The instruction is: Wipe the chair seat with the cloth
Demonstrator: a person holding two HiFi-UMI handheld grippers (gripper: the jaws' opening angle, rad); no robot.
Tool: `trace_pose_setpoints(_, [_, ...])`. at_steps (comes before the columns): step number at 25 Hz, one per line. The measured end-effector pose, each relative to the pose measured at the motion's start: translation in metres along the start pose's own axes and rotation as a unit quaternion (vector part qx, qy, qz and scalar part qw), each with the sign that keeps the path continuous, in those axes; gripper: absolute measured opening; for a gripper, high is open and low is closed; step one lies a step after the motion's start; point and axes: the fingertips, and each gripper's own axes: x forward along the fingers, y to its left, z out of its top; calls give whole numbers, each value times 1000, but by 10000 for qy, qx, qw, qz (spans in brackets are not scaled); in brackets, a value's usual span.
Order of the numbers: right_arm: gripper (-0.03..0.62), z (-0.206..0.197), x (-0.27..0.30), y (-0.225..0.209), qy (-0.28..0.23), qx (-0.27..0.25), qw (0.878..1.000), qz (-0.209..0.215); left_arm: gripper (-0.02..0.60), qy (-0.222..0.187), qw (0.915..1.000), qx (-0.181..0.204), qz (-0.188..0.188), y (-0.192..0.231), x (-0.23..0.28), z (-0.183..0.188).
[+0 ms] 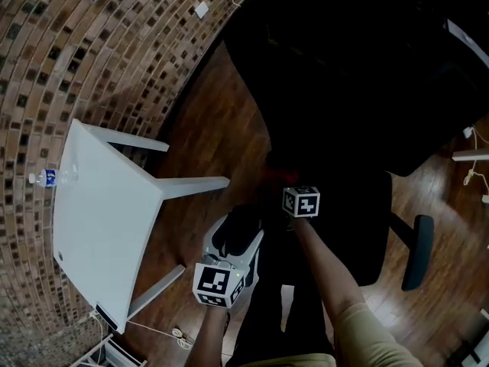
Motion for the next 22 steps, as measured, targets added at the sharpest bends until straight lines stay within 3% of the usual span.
trace_pose_setpoints(3, [21, 1, -17, -66, 351, -697, 9914, -1046, 315, -5, 10000, -31, 50, 6, 8, 3])
trace_pose_setpoints(5, [20, -3, -59, -124, 625, -1161, 9748, -1798, 315, 61, 10000, 12, -65, 0, 11, 3])
trace_pose_setpoints(7, [20, -8, -119, -200, 925, -1560, 9474, -2637, 315, 138, 9996, 78, -217, -8, 15, 2])
trace_pose_setpoints(10, [20, 8, -220, -298, 1166, -1918, 8942, -3874, 316, 120, 9991, 91, -389, -18, 21, 2])
trace_pose_setpoints(12, [20, 13, -252, -326, 1272, -1770, 8818, -4183, 315, 90, 9990, 95, -439, -23, 24, 3])
trace_pose_setpoints(14, [20, 14, -249, -322, 1180, -1531, 8931, -4062, 316, 59, 9990, 50, -442, -25, 29, 5])
trace_pose_setpoints(16, [20, 9, -218, -283, 944, -1404, 9204, -3525, 314, 35, 9991, -12, -413, -23, 30, 7])
trace_pose_setpoints(19, [21, -22, -140, -177, 748, -1475, 9606, -2233, 314, 33, 9994, -50, -350, -18, 26, 6])
trace_pose_setpoints(22, [21, -40, -69, -58, 399, -1395, 9845, -990, 314, 52, 9994, -57, -333, -18, 17, 2])
